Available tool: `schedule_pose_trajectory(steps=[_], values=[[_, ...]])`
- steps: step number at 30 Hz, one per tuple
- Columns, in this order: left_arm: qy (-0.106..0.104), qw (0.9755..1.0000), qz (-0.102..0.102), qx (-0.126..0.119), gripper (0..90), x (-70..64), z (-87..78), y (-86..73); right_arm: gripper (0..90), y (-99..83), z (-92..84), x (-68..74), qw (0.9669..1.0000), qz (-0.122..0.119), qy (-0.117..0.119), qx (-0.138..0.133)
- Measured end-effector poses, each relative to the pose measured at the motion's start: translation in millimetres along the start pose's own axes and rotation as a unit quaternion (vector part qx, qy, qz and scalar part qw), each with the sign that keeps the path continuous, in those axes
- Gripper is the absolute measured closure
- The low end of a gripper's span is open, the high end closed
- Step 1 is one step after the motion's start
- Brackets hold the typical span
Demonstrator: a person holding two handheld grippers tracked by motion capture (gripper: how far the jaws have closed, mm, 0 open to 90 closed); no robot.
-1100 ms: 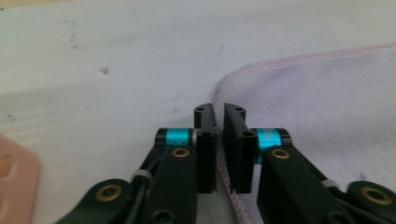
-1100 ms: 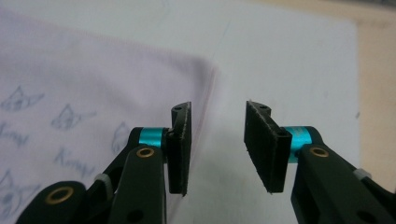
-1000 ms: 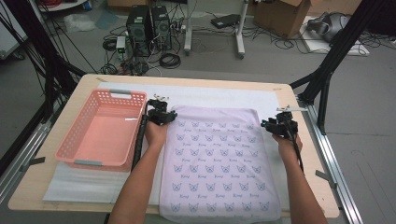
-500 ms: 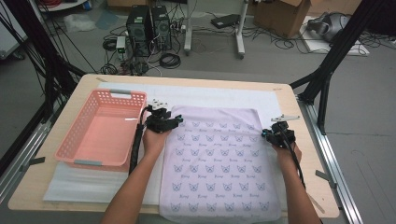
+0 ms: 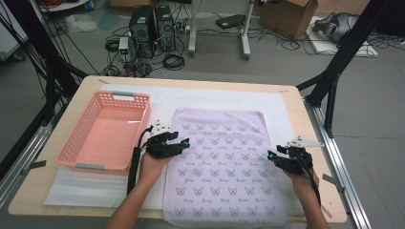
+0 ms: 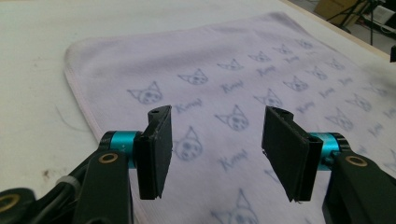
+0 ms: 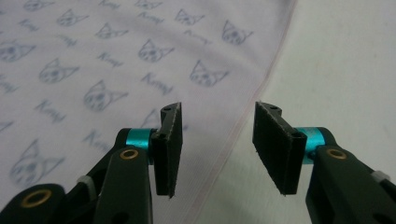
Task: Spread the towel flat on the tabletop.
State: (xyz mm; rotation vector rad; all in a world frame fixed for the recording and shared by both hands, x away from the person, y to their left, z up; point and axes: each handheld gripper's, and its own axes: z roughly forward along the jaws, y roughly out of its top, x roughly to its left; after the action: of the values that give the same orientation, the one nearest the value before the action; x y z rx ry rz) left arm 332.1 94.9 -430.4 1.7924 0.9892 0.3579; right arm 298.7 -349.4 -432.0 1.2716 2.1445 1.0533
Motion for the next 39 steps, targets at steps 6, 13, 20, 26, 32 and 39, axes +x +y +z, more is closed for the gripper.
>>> schedule_pose_trajectory(steps=[6, 13, 20, 26, 32, 39], values=[[-0.016, 0.9998, 0.004, -0.010, 39.6, -7.0, -16.4, -12.7, 54.3, -18.2, -14.8, 11.0, 0.9999, -0.001, 0.011, 0.009], [-0.029, 0.9992, 0.014, -0.023, 36.1, -12.1, -27.9, -17.4, 79.5, -26.7, -11.9, 10.7, 0.9990, 0.007, 0.019, 0.039], [-0.033, 0.9986, 0.002, -0.041, 28.9, -8.6, -31.9, -18.8, 53.8, -29.7, -21.7, 9.5, 0.9998, 0.013, -0.001, 0.015], [-0.025, 0.9983, -0.004, -0.053, 18.7, -6.8, -33.9, -20.4, 34.4, -21.6, -28.9, 12.7, 0.9993, 0.012, 0.005, -0.036], [-0.030, 0.9977, -0.008, -0.060, 18.7, -5.2, -38.9, -22.1, 25.2, -15.8, -30.8, 15.8, 0.9984, 0.005, 0.010, -0.056], [-0.035, 0.9978, -0.005, -0.057, 18.7, -8.1, -38.6, -23.4, 25.0, -16.5, -31.6, 15.7, 0.9981, 0.008, 0.018, -0.058]])
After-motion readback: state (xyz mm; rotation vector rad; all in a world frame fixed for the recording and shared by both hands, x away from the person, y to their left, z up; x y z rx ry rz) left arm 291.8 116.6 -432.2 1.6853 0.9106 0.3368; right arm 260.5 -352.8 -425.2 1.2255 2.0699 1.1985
